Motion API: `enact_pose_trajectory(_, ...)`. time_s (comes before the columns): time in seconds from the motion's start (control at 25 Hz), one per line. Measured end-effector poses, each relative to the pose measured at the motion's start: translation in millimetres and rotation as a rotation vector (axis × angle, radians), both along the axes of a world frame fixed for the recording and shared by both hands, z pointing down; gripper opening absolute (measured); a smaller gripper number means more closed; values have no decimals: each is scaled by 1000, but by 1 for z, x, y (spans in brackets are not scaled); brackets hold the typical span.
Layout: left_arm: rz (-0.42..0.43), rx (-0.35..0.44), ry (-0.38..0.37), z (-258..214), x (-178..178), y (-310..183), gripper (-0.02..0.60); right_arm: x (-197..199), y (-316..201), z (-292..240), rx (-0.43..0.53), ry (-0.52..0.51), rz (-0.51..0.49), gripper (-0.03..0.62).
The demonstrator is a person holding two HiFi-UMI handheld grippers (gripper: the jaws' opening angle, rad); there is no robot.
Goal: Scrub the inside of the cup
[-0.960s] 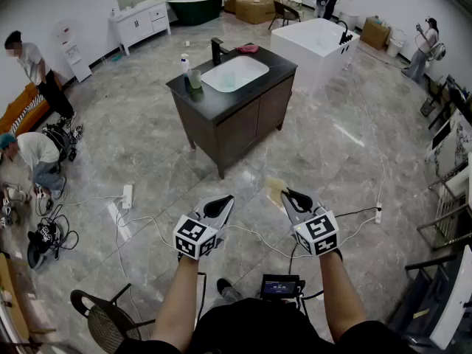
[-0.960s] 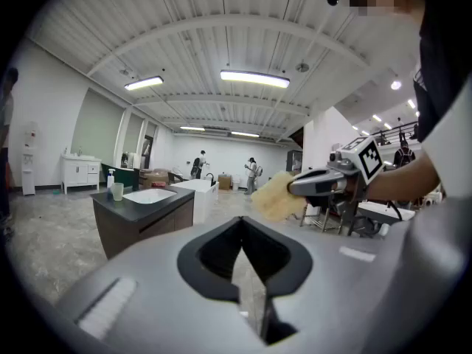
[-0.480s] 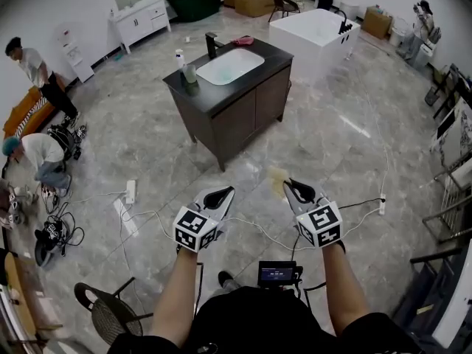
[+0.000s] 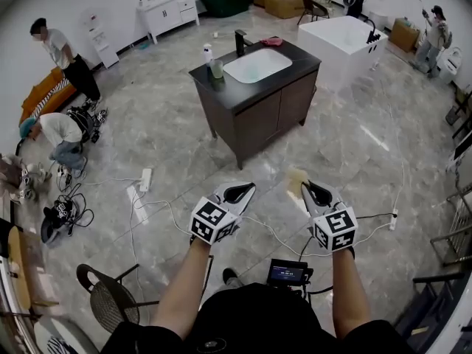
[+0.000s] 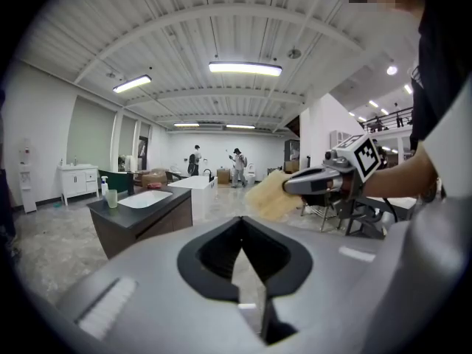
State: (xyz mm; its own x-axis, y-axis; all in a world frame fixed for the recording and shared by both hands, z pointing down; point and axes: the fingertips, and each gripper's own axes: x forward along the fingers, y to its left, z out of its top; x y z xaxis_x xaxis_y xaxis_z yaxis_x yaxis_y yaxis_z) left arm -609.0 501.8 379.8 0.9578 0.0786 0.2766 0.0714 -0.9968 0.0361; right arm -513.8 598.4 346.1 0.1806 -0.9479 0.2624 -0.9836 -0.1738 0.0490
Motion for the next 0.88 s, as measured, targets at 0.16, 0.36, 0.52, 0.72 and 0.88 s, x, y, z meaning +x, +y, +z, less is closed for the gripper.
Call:
enact_pose_trajectory(0.16, -12, -1, -3, 1, 7, -6, 0, 5, -5, 3, -5, 10, -18, 37)
enact_pose_trajectory(0.36, -23, -16, -1, 1, 26, -1, 0, 22, 1, 7, -27, 48, -36, 37)
enact_pose_trajectory(0.52, -28, -16, 1, 2, 45, 6, 0, 40, 7, 12, -37, 59, -52, 37)
enact_pose_trajectory(0.72, -49, -30, -3, 10, 59, 14, 0, 60, 15, 23, -37, 16, -66, 37)
enact_pose_trajectory(0.88, -42, -45, -39, 28, 68, 10, 0, 73, 8, 33, -41, -22, -66, 37)
